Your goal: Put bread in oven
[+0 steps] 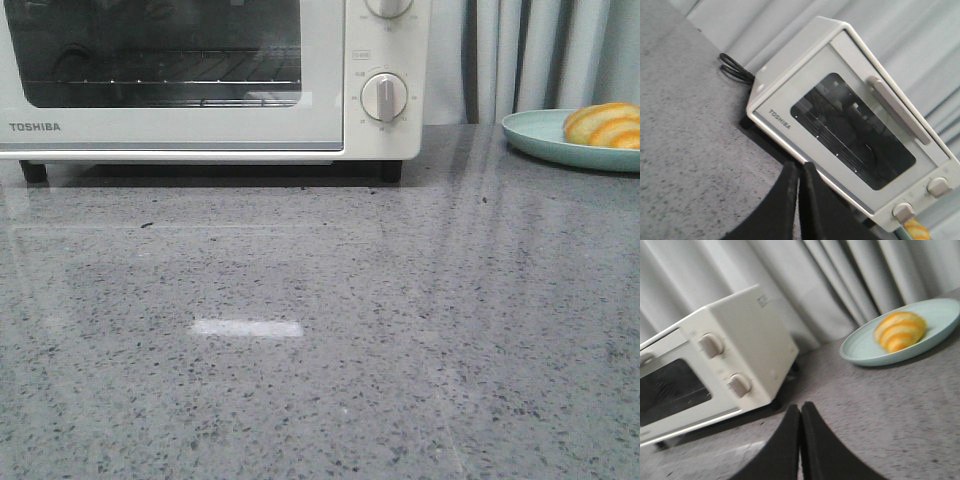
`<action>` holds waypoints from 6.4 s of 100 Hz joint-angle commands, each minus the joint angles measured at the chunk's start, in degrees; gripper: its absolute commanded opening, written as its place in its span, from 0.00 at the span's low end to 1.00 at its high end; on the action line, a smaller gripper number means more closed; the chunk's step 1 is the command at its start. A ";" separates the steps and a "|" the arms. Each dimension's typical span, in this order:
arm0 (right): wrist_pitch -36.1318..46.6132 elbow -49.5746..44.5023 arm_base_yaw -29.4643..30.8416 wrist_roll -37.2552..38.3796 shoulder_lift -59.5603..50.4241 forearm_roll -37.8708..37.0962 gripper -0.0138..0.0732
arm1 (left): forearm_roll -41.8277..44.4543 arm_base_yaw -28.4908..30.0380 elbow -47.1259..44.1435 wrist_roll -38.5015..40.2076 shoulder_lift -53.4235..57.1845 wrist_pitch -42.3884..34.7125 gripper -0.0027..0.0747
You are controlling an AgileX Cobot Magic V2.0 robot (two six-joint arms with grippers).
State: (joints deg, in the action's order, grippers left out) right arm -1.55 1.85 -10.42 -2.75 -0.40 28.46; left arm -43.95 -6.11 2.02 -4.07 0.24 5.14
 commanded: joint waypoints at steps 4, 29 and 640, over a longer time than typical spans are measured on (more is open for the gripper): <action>-7.01 9.49 0.36 -0.90 0.49 -4.63 0.10 | 4.61 -1.45 8.33 -5.08 -2.94 2.11 0.01; -16.86 22.86 0.36 -1.99 10.11 -15.22 0.10 | 7.01 -4.33 27.80 -22.14 -25.05 11.07 0.01; -12.31 90.74 -34.88 -3.88 100.15 -42.01 0.08 | 5.62 -20.43 25.91 -31.75 -20.32 26.11 0.01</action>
State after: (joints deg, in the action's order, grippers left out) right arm -18.68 90.62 -45.70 -6.28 102.81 -12.41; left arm -36.25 -26.01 26.28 -35.82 -19.68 34.17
